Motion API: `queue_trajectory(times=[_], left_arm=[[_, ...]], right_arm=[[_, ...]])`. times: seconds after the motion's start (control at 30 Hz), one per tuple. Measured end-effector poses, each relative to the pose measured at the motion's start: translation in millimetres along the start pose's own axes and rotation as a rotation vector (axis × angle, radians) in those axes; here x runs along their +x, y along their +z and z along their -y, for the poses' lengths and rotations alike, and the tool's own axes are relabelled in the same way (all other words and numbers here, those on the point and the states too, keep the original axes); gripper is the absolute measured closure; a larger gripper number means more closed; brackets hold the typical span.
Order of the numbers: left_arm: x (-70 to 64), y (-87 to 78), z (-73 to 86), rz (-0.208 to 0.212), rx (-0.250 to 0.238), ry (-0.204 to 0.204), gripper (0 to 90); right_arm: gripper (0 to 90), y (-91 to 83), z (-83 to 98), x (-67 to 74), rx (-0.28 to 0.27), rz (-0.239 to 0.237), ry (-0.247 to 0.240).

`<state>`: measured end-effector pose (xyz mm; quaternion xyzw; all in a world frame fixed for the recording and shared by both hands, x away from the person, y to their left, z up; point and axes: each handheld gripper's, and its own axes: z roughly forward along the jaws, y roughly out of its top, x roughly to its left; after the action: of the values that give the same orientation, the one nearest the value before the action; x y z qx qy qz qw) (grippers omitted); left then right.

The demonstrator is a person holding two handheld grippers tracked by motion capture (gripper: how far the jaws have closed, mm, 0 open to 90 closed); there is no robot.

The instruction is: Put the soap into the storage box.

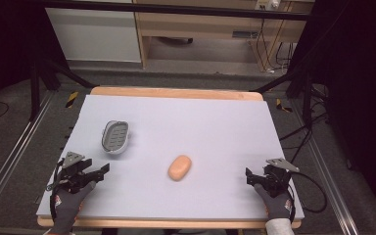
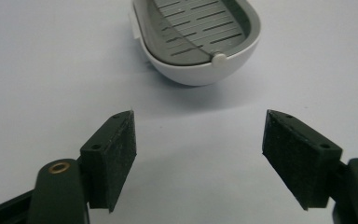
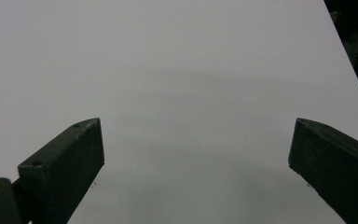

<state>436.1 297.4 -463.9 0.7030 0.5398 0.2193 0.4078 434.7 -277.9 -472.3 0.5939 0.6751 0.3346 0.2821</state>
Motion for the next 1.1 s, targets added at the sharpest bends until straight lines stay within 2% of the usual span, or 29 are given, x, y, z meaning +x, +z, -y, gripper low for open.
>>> queue_trajectory(times=[0.17, 0.27, 0.5, 0.67, 1.1], left_arm=[[-9.1, -4.6, -1.2, 0.009, -0.018, 0.014, 28.1], [-14.4, -5.5, -2.0, 0.02, -0.016, 0.026, 30.8], [-28.3, -5.7, -4.2, 0.057, -0.017, 0.044, 32.5], [-38.2, -2.6, -6.4, 0.069, -0.004, 0.075, 32.5], [-51.0, -0.9, -15.2, 0.108, -0.005, 0.077, 31.3]], right_arm=[[8.1, -1.4, 0.3, 4.7, 0.001, 0.004, -0.033], [10.4, -2.9, 1.4, 7.5, 0.008, -0.038, -0.036], [10.4, -2.4, 2.6, 8.8, 0.018, -0.045, -0.06], [6.6, -3.5, 2.4, 7.4, 0.015, -0.047, -0.046], [6.9, -2.4, 2.3, 4.9, 0.024, -0.047, -0.04]])
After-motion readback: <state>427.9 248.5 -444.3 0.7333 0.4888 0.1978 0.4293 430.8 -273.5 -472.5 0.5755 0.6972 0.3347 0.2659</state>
